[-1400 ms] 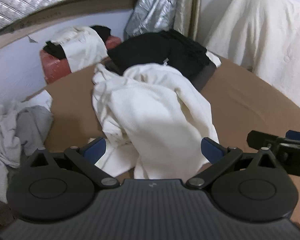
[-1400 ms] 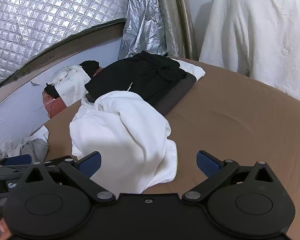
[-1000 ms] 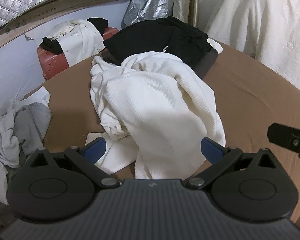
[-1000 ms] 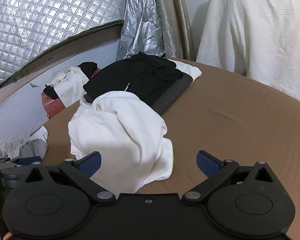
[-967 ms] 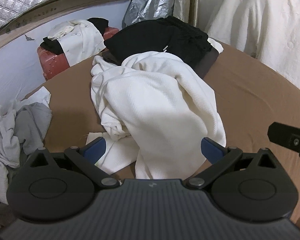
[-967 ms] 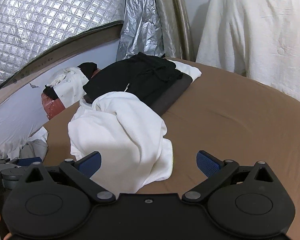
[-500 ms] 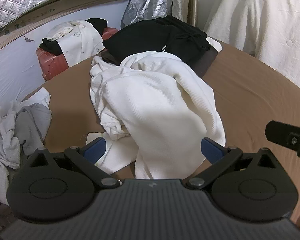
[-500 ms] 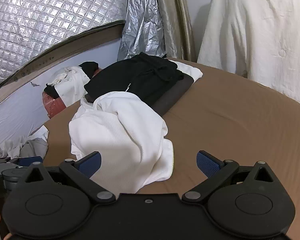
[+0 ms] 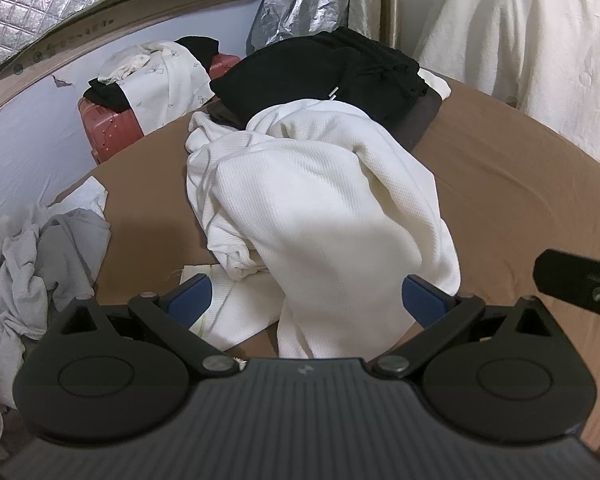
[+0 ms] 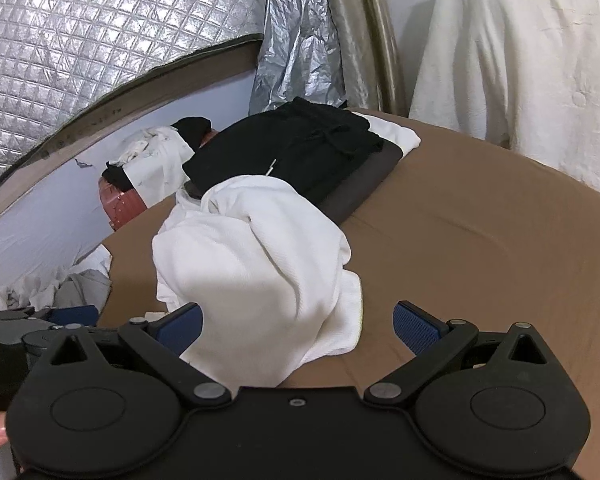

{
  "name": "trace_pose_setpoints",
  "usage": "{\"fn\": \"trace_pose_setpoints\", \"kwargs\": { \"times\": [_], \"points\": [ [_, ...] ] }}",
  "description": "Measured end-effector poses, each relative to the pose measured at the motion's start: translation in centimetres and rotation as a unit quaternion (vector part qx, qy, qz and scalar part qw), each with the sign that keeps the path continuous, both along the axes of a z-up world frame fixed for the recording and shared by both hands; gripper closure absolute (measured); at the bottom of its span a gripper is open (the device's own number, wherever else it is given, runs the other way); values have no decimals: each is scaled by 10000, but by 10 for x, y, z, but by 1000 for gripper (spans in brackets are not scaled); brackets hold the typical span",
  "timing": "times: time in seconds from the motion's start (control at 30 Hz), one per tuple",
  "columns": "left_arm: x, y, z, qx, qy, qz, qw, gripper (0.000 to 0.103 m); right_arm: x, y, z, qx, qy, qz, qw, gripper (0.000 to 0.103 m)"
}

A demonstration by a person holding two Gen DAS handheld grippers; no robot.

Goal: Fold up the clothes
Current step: 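Move both grippers toward the crumpled white waffle garment on the table, then grasp the white garment with the right gripper while the left gripper grasps it too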

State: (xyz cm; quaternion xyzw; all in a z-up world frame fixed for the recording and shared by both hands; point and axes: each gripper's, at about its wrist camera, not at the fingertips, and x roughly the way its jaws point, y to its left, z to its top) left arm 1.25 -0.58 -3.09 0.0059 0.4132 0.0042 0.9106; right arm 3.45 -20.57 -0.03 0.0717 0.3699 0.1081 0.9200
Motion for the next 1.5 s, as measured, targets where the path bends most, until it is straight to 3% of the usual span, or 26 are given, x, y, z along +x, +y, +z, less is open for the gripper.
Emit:
{"fn": "trace_pose_setpoints", "kwargs": {
  "times": [0.3, 0.57, 0.7, 0.97, 1.2, 1.3, 1.47, 1.5],
  "points": [
    [8, 1, -9, -184, 73, 83, 9998, 0, 3, -1, -3, 52, 46, 23, 10000, 0],
    [26, 8, -38, -277, 393, 346, 9982, 0, 16, -18, -26, 1360, 508, 96, 9894, 0],
    [36, 12, -53, -307, 561, 483, 9968, 0, 22, -13, -39, 1242, 617, 81, 9903, 0],
    [48, 15, -66, -362, 575, 607, 9958, 0, 32, -19, -60, 1533, 850, -18, 9845, 0],
    [59, 18, -78, -414, 588, 716, 9948, 0, 40, -22, -62, 1707, 680, 74, 9830, 0],
    [81, 32, -46, -596, 407, 819, 9940, 2, 74, -24, -62, 2154, 771, 190, 9733, 0],
    [108, 59, 41, -615, -433, 826, 9937, 0, 120, -16, -13, 2452, 510, 607, 9662, 0],
    [110, 66, 52, -789, -584, 788, 9920, 0, 123, -11, -5, 2400, 475, 715, 9670, 0]
  ]
}}
